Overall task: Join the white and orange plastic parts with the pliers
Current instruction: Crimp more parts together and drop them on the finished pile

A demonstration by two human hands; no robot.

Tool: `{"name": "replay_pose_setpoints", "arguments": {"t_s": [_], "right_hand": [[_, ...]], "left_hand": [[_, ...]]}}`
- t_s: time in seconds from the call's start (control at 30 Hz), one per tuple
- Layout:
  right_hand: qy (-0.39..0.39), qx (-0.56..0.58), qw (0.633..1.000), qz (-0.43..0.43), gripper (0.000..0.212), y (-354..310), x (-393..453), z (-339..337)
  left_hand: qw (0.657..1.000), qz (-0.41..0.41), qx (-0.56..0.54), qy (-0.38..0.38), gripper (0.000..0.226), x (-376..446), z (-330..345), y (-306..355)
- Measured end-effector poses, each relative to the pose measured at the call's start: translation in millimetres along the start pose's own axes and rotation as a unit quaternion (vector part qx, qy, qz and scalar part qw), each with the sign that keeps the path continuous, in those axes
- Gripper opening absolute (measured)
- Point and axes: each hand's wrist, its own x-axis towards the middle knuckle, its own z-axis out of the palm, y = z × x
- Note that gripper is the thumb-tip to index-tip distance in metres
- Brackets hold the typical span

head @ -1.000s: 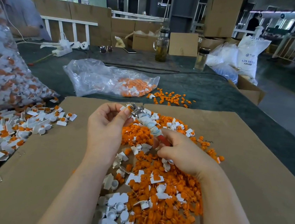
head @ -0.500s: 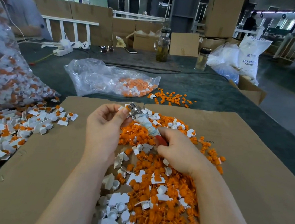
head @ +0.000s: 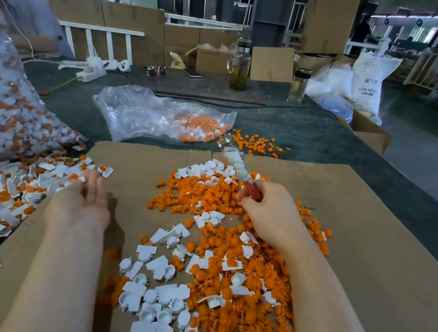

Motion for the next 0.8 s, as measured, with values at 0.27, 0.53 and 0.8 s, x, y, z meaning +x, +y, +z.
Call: {"name": "replay_pose_setpoints", "arguments": {"t_s": [0.27, 0.53, 0.8], "right_hand": [[-0.017, -0.095, 0.995, -0.024, 0.026, 2, 4, 11], [-0.038, -0.155, 0.986, -0.044, 0.021, 3, 7, 25], [-0.038, -0.128, 0.991, -0.031, 0.014, 6, 9, 21]], "left_hand": [[0.998, 0.053, 0.01, -0.026, 0.037, 4, 0, 0], [0.662, 0.142, 0.678, -0.287, 0.012, -32, -3, -31], [0.373, 0.188, 0.827, -0.377, 0.017, -31, -12, -57]]}}
